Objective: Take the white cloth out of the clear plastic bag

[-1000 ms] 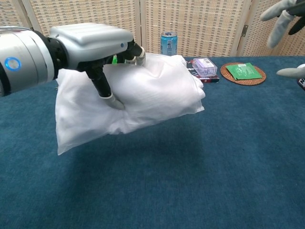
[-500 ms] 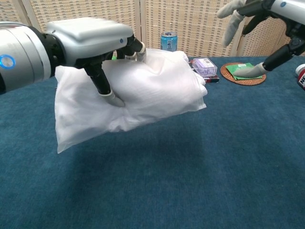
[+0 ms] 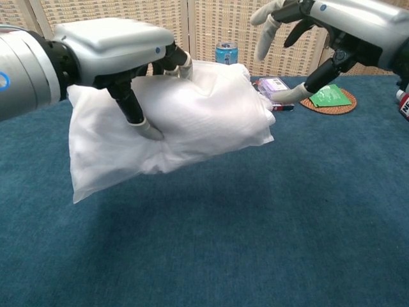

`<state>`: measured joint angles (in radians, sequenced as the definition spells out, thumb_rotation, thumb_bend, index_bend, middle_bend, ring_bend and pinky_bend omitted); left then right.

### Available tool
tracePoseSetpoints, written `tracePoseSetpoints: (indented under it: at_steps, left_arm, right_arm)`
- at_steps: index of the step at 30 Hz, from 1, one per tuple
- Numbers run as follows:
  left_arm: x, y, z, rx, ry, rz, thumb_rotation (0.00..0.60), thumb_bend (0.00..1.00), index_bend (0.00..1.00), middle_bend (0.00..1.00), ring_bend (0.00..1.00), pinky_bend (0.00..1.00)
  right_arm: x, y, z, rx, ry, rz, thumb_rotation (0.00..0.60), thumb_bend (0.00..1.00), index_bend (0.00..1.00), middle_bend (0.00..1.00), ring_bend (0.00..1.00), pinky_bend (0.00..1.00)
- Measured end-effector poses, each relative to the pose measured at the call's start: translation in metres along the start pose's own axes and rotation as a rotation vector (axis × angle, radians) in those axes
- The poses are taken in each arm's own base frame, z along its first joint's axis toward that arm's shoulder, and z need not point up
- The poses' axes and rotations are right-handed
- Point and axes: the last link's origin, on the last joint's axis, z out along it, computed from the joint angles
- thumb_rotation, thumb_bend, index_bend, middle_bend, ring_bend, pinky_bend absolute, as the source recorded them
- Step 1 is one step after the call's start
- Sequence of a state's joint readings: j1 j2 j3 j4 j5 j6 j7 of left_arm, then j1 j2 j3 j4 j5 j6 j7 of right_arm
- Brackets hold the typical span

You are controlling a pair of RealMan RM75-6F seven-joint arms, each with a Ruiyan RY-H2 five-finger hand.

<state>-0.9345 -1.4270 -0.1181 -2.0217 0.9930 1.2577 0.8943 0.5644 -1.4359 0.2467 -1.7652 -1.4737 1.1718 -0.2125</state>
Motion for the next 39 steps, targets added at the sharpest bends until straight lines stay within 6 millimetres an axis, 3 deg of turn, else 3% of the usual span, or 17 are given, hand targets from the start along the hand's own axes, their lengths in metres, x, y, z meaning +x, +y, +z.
tracePoseSetpoints:
  at_steps: [23, 39]
  left_arm:
    - [0.004, -0.003, -0.006, -0.002, 0.041, 0.012, 0.6, 0.02, 0.42, 0.54, 0.45, 0.48]
    - [0.003, 0.002, -0.007, -0.017, 0.04, 0.017, 0.6, 0.02, 0.42, 0.54, 0.45, 0.48]
  right_arm:
    - [-0.017, -0.022, 0.024, 0.031, -0.052, 0.014, 0.6, 0.01, 0.44, 0.13, 0.09, 0.26]
    - [-0.025, -0.029, 0.033, 0.042, -0.063, 0.021, 0.6, 0.01, 0.35, 0.12, 0.09, 0.26]
